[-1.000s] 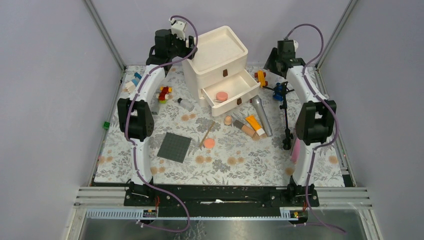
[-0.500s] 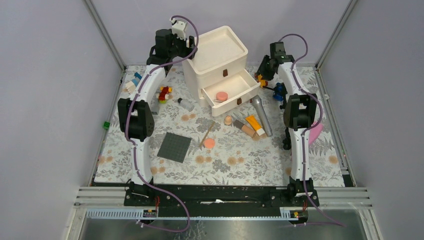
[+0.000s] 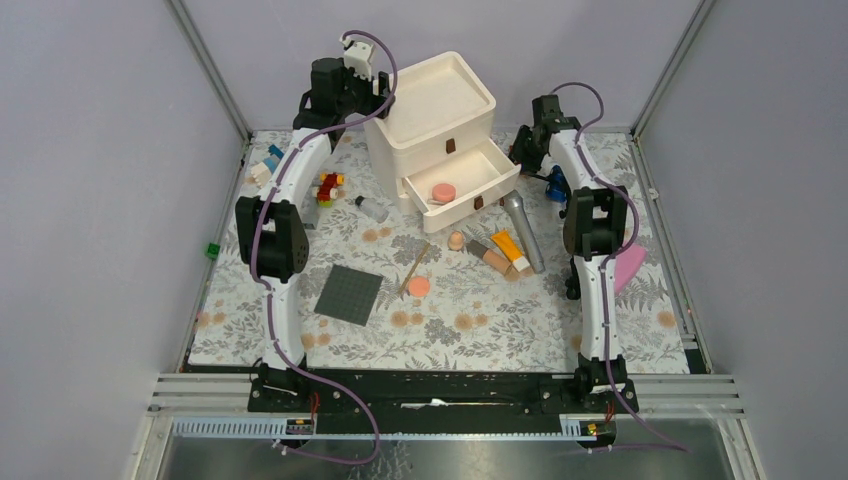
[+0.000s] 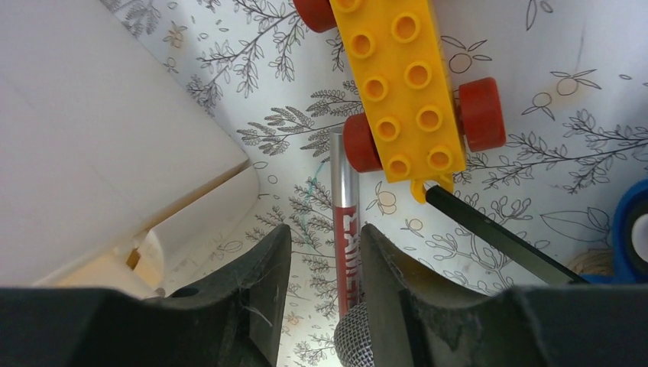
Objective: Organize the makeup
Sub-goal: Pick up the lipstick from the corner of the board.
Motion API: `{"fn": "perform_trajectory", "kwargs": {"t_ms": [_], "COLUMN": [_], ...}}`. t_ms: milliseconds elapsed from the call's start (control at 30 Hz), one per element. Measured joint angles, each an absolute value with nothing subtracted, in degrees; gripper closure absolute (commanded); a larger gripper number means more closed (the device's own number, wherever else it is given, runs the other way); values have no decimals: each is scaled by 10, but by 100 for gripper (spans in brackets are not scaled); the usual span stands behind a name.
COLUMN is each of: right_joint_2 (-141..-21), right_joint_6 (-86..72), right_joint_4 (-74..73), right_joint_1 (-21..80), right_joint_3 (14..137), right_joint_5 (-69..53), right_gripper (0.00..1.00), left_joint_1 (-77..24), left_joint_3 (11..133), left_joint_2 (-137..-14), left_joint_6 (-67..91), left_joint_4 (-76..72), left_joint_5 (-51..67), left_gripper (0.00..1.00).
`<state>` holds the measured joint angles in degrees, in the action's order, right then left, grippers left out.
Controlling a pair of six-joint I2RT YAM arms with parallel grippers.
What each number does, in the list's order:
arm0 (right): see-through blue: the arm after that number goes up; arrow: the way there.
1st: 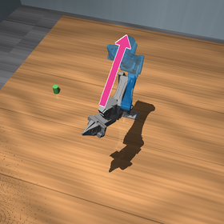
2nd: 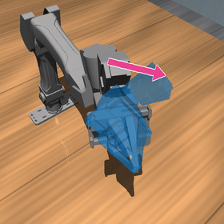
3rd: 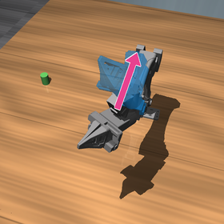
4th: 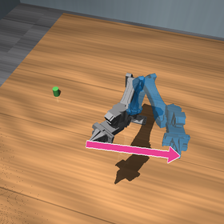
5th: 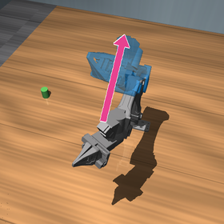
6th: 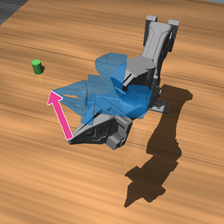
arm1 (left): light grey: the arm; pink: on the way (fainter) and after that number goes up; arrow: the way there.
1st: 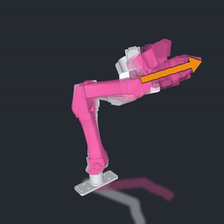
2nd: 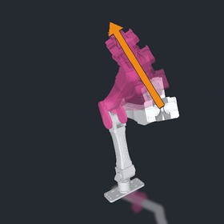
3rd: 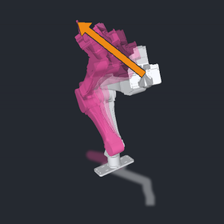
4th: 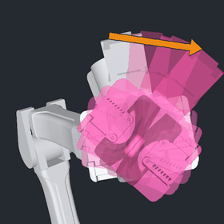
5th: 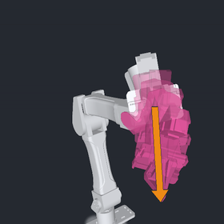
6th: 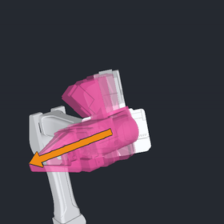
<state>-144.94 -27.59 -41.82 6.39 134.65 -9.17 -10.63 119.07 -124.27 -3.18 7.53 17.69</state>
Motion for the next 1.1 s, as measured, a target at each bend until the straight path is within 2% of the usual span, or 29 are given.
{"fn": "perform_trajectory", "kwargs": {"t_ms": [533, 633, 967, 1100], "right_joint_2": [-1509, -1519, -1520, -1493], "right_joint_6": [-226, -212, -192, -193], "right_joint_4": [-487, -497, -496, -468], "right_joint_1": [81, 89, 104, 104], "right_joint_3": [1407, 1428, 1425, 1377], "right_joint_5": [-36, -16, 32, 40], "right_gripper": [58, 65, 98, 100], "left_joint_1": [-106, -106, -105, -105], "left_joint_3": [1196, 1197, 1199, 1199], "left_joint_2": [-1245, -1246, -1246, -1246], "left_joint_6": [-32, -32, -32, -32], "left_joint_4": [81, 82, 85, 85], "left_joint_5": [178, 180, 181, 181], "left_gripper": [25, 25, 25, 25]}}
